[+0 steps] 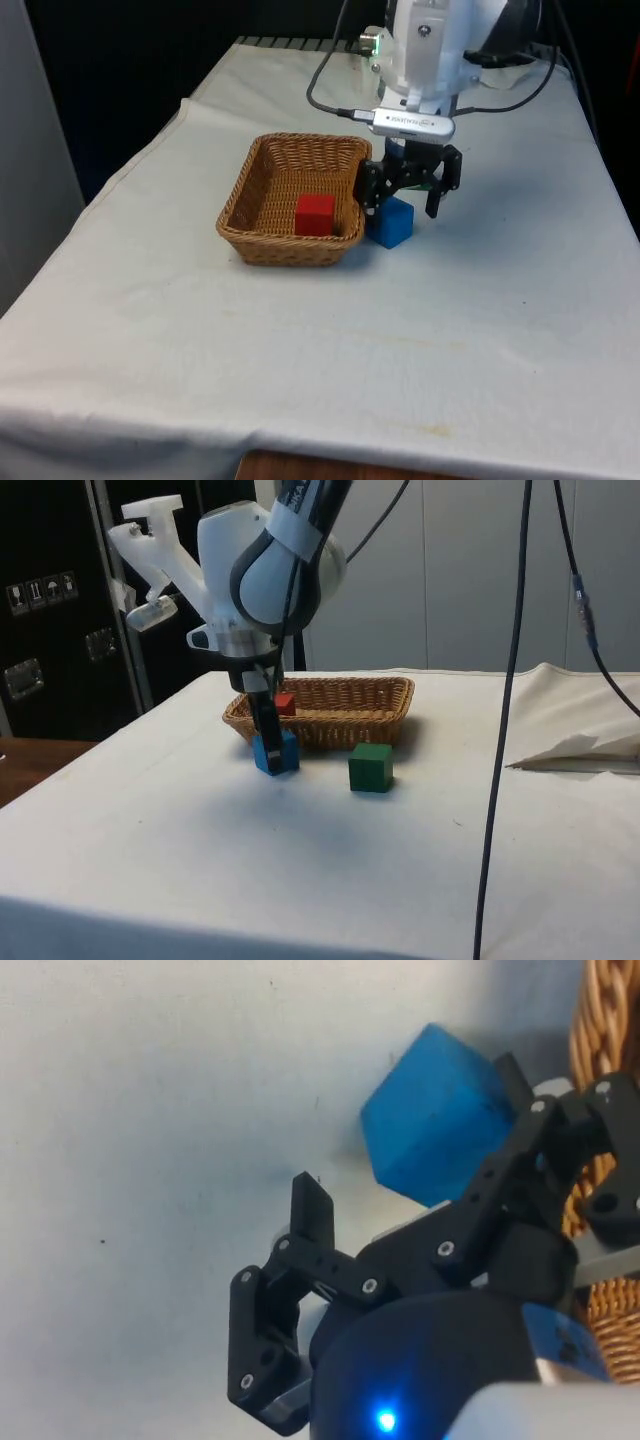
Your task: Pick up exactly two blocks and place them into the basket.
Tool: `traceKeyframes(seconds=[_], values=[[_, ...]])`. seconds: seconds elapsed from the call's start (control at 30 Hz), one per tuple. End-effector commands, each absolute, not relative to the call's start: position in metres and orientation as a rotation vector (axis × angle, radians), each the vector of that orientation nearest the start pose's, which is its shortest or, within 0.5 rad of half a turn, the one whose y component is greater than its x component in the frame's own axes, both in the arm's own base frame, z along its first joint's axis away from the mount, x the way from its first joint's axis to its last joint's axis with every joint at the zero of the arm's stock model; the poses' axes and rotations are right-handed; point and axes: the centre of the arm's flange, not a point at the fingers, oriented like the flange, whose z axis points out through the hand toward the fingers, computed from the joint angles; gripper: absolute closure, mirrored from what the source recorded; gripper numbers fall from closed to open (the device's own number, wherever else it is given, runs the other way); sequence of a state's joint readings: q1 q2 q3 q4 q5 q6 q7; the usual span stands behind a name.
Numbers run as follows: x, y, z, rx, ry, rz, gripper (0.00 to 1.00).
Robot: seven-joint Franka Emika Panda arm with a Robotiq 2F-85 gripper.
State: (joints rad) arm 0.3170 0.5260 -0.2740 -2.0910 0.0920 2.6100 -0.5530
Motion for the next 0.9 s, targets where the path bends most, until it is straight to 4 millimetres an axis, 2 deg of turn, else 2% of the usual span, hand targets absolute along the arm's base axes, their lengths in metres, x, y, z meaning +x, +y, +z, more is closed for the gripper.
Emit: traceKeyframes(seconds=[0.0,0.3,0.63,0.87], values=[[0.584,0.021,0.180,-3.104,-0.887,0.000,0.00],[0.582,0.020,0.185,-3.102,-0.906,-0.007,0.00],[0.579,0.020,0.173,-3.098,-0.933,-0.010,0.00],[0.579,0.019,0.172,-3.095,-0.941,-0.007,0.00]])
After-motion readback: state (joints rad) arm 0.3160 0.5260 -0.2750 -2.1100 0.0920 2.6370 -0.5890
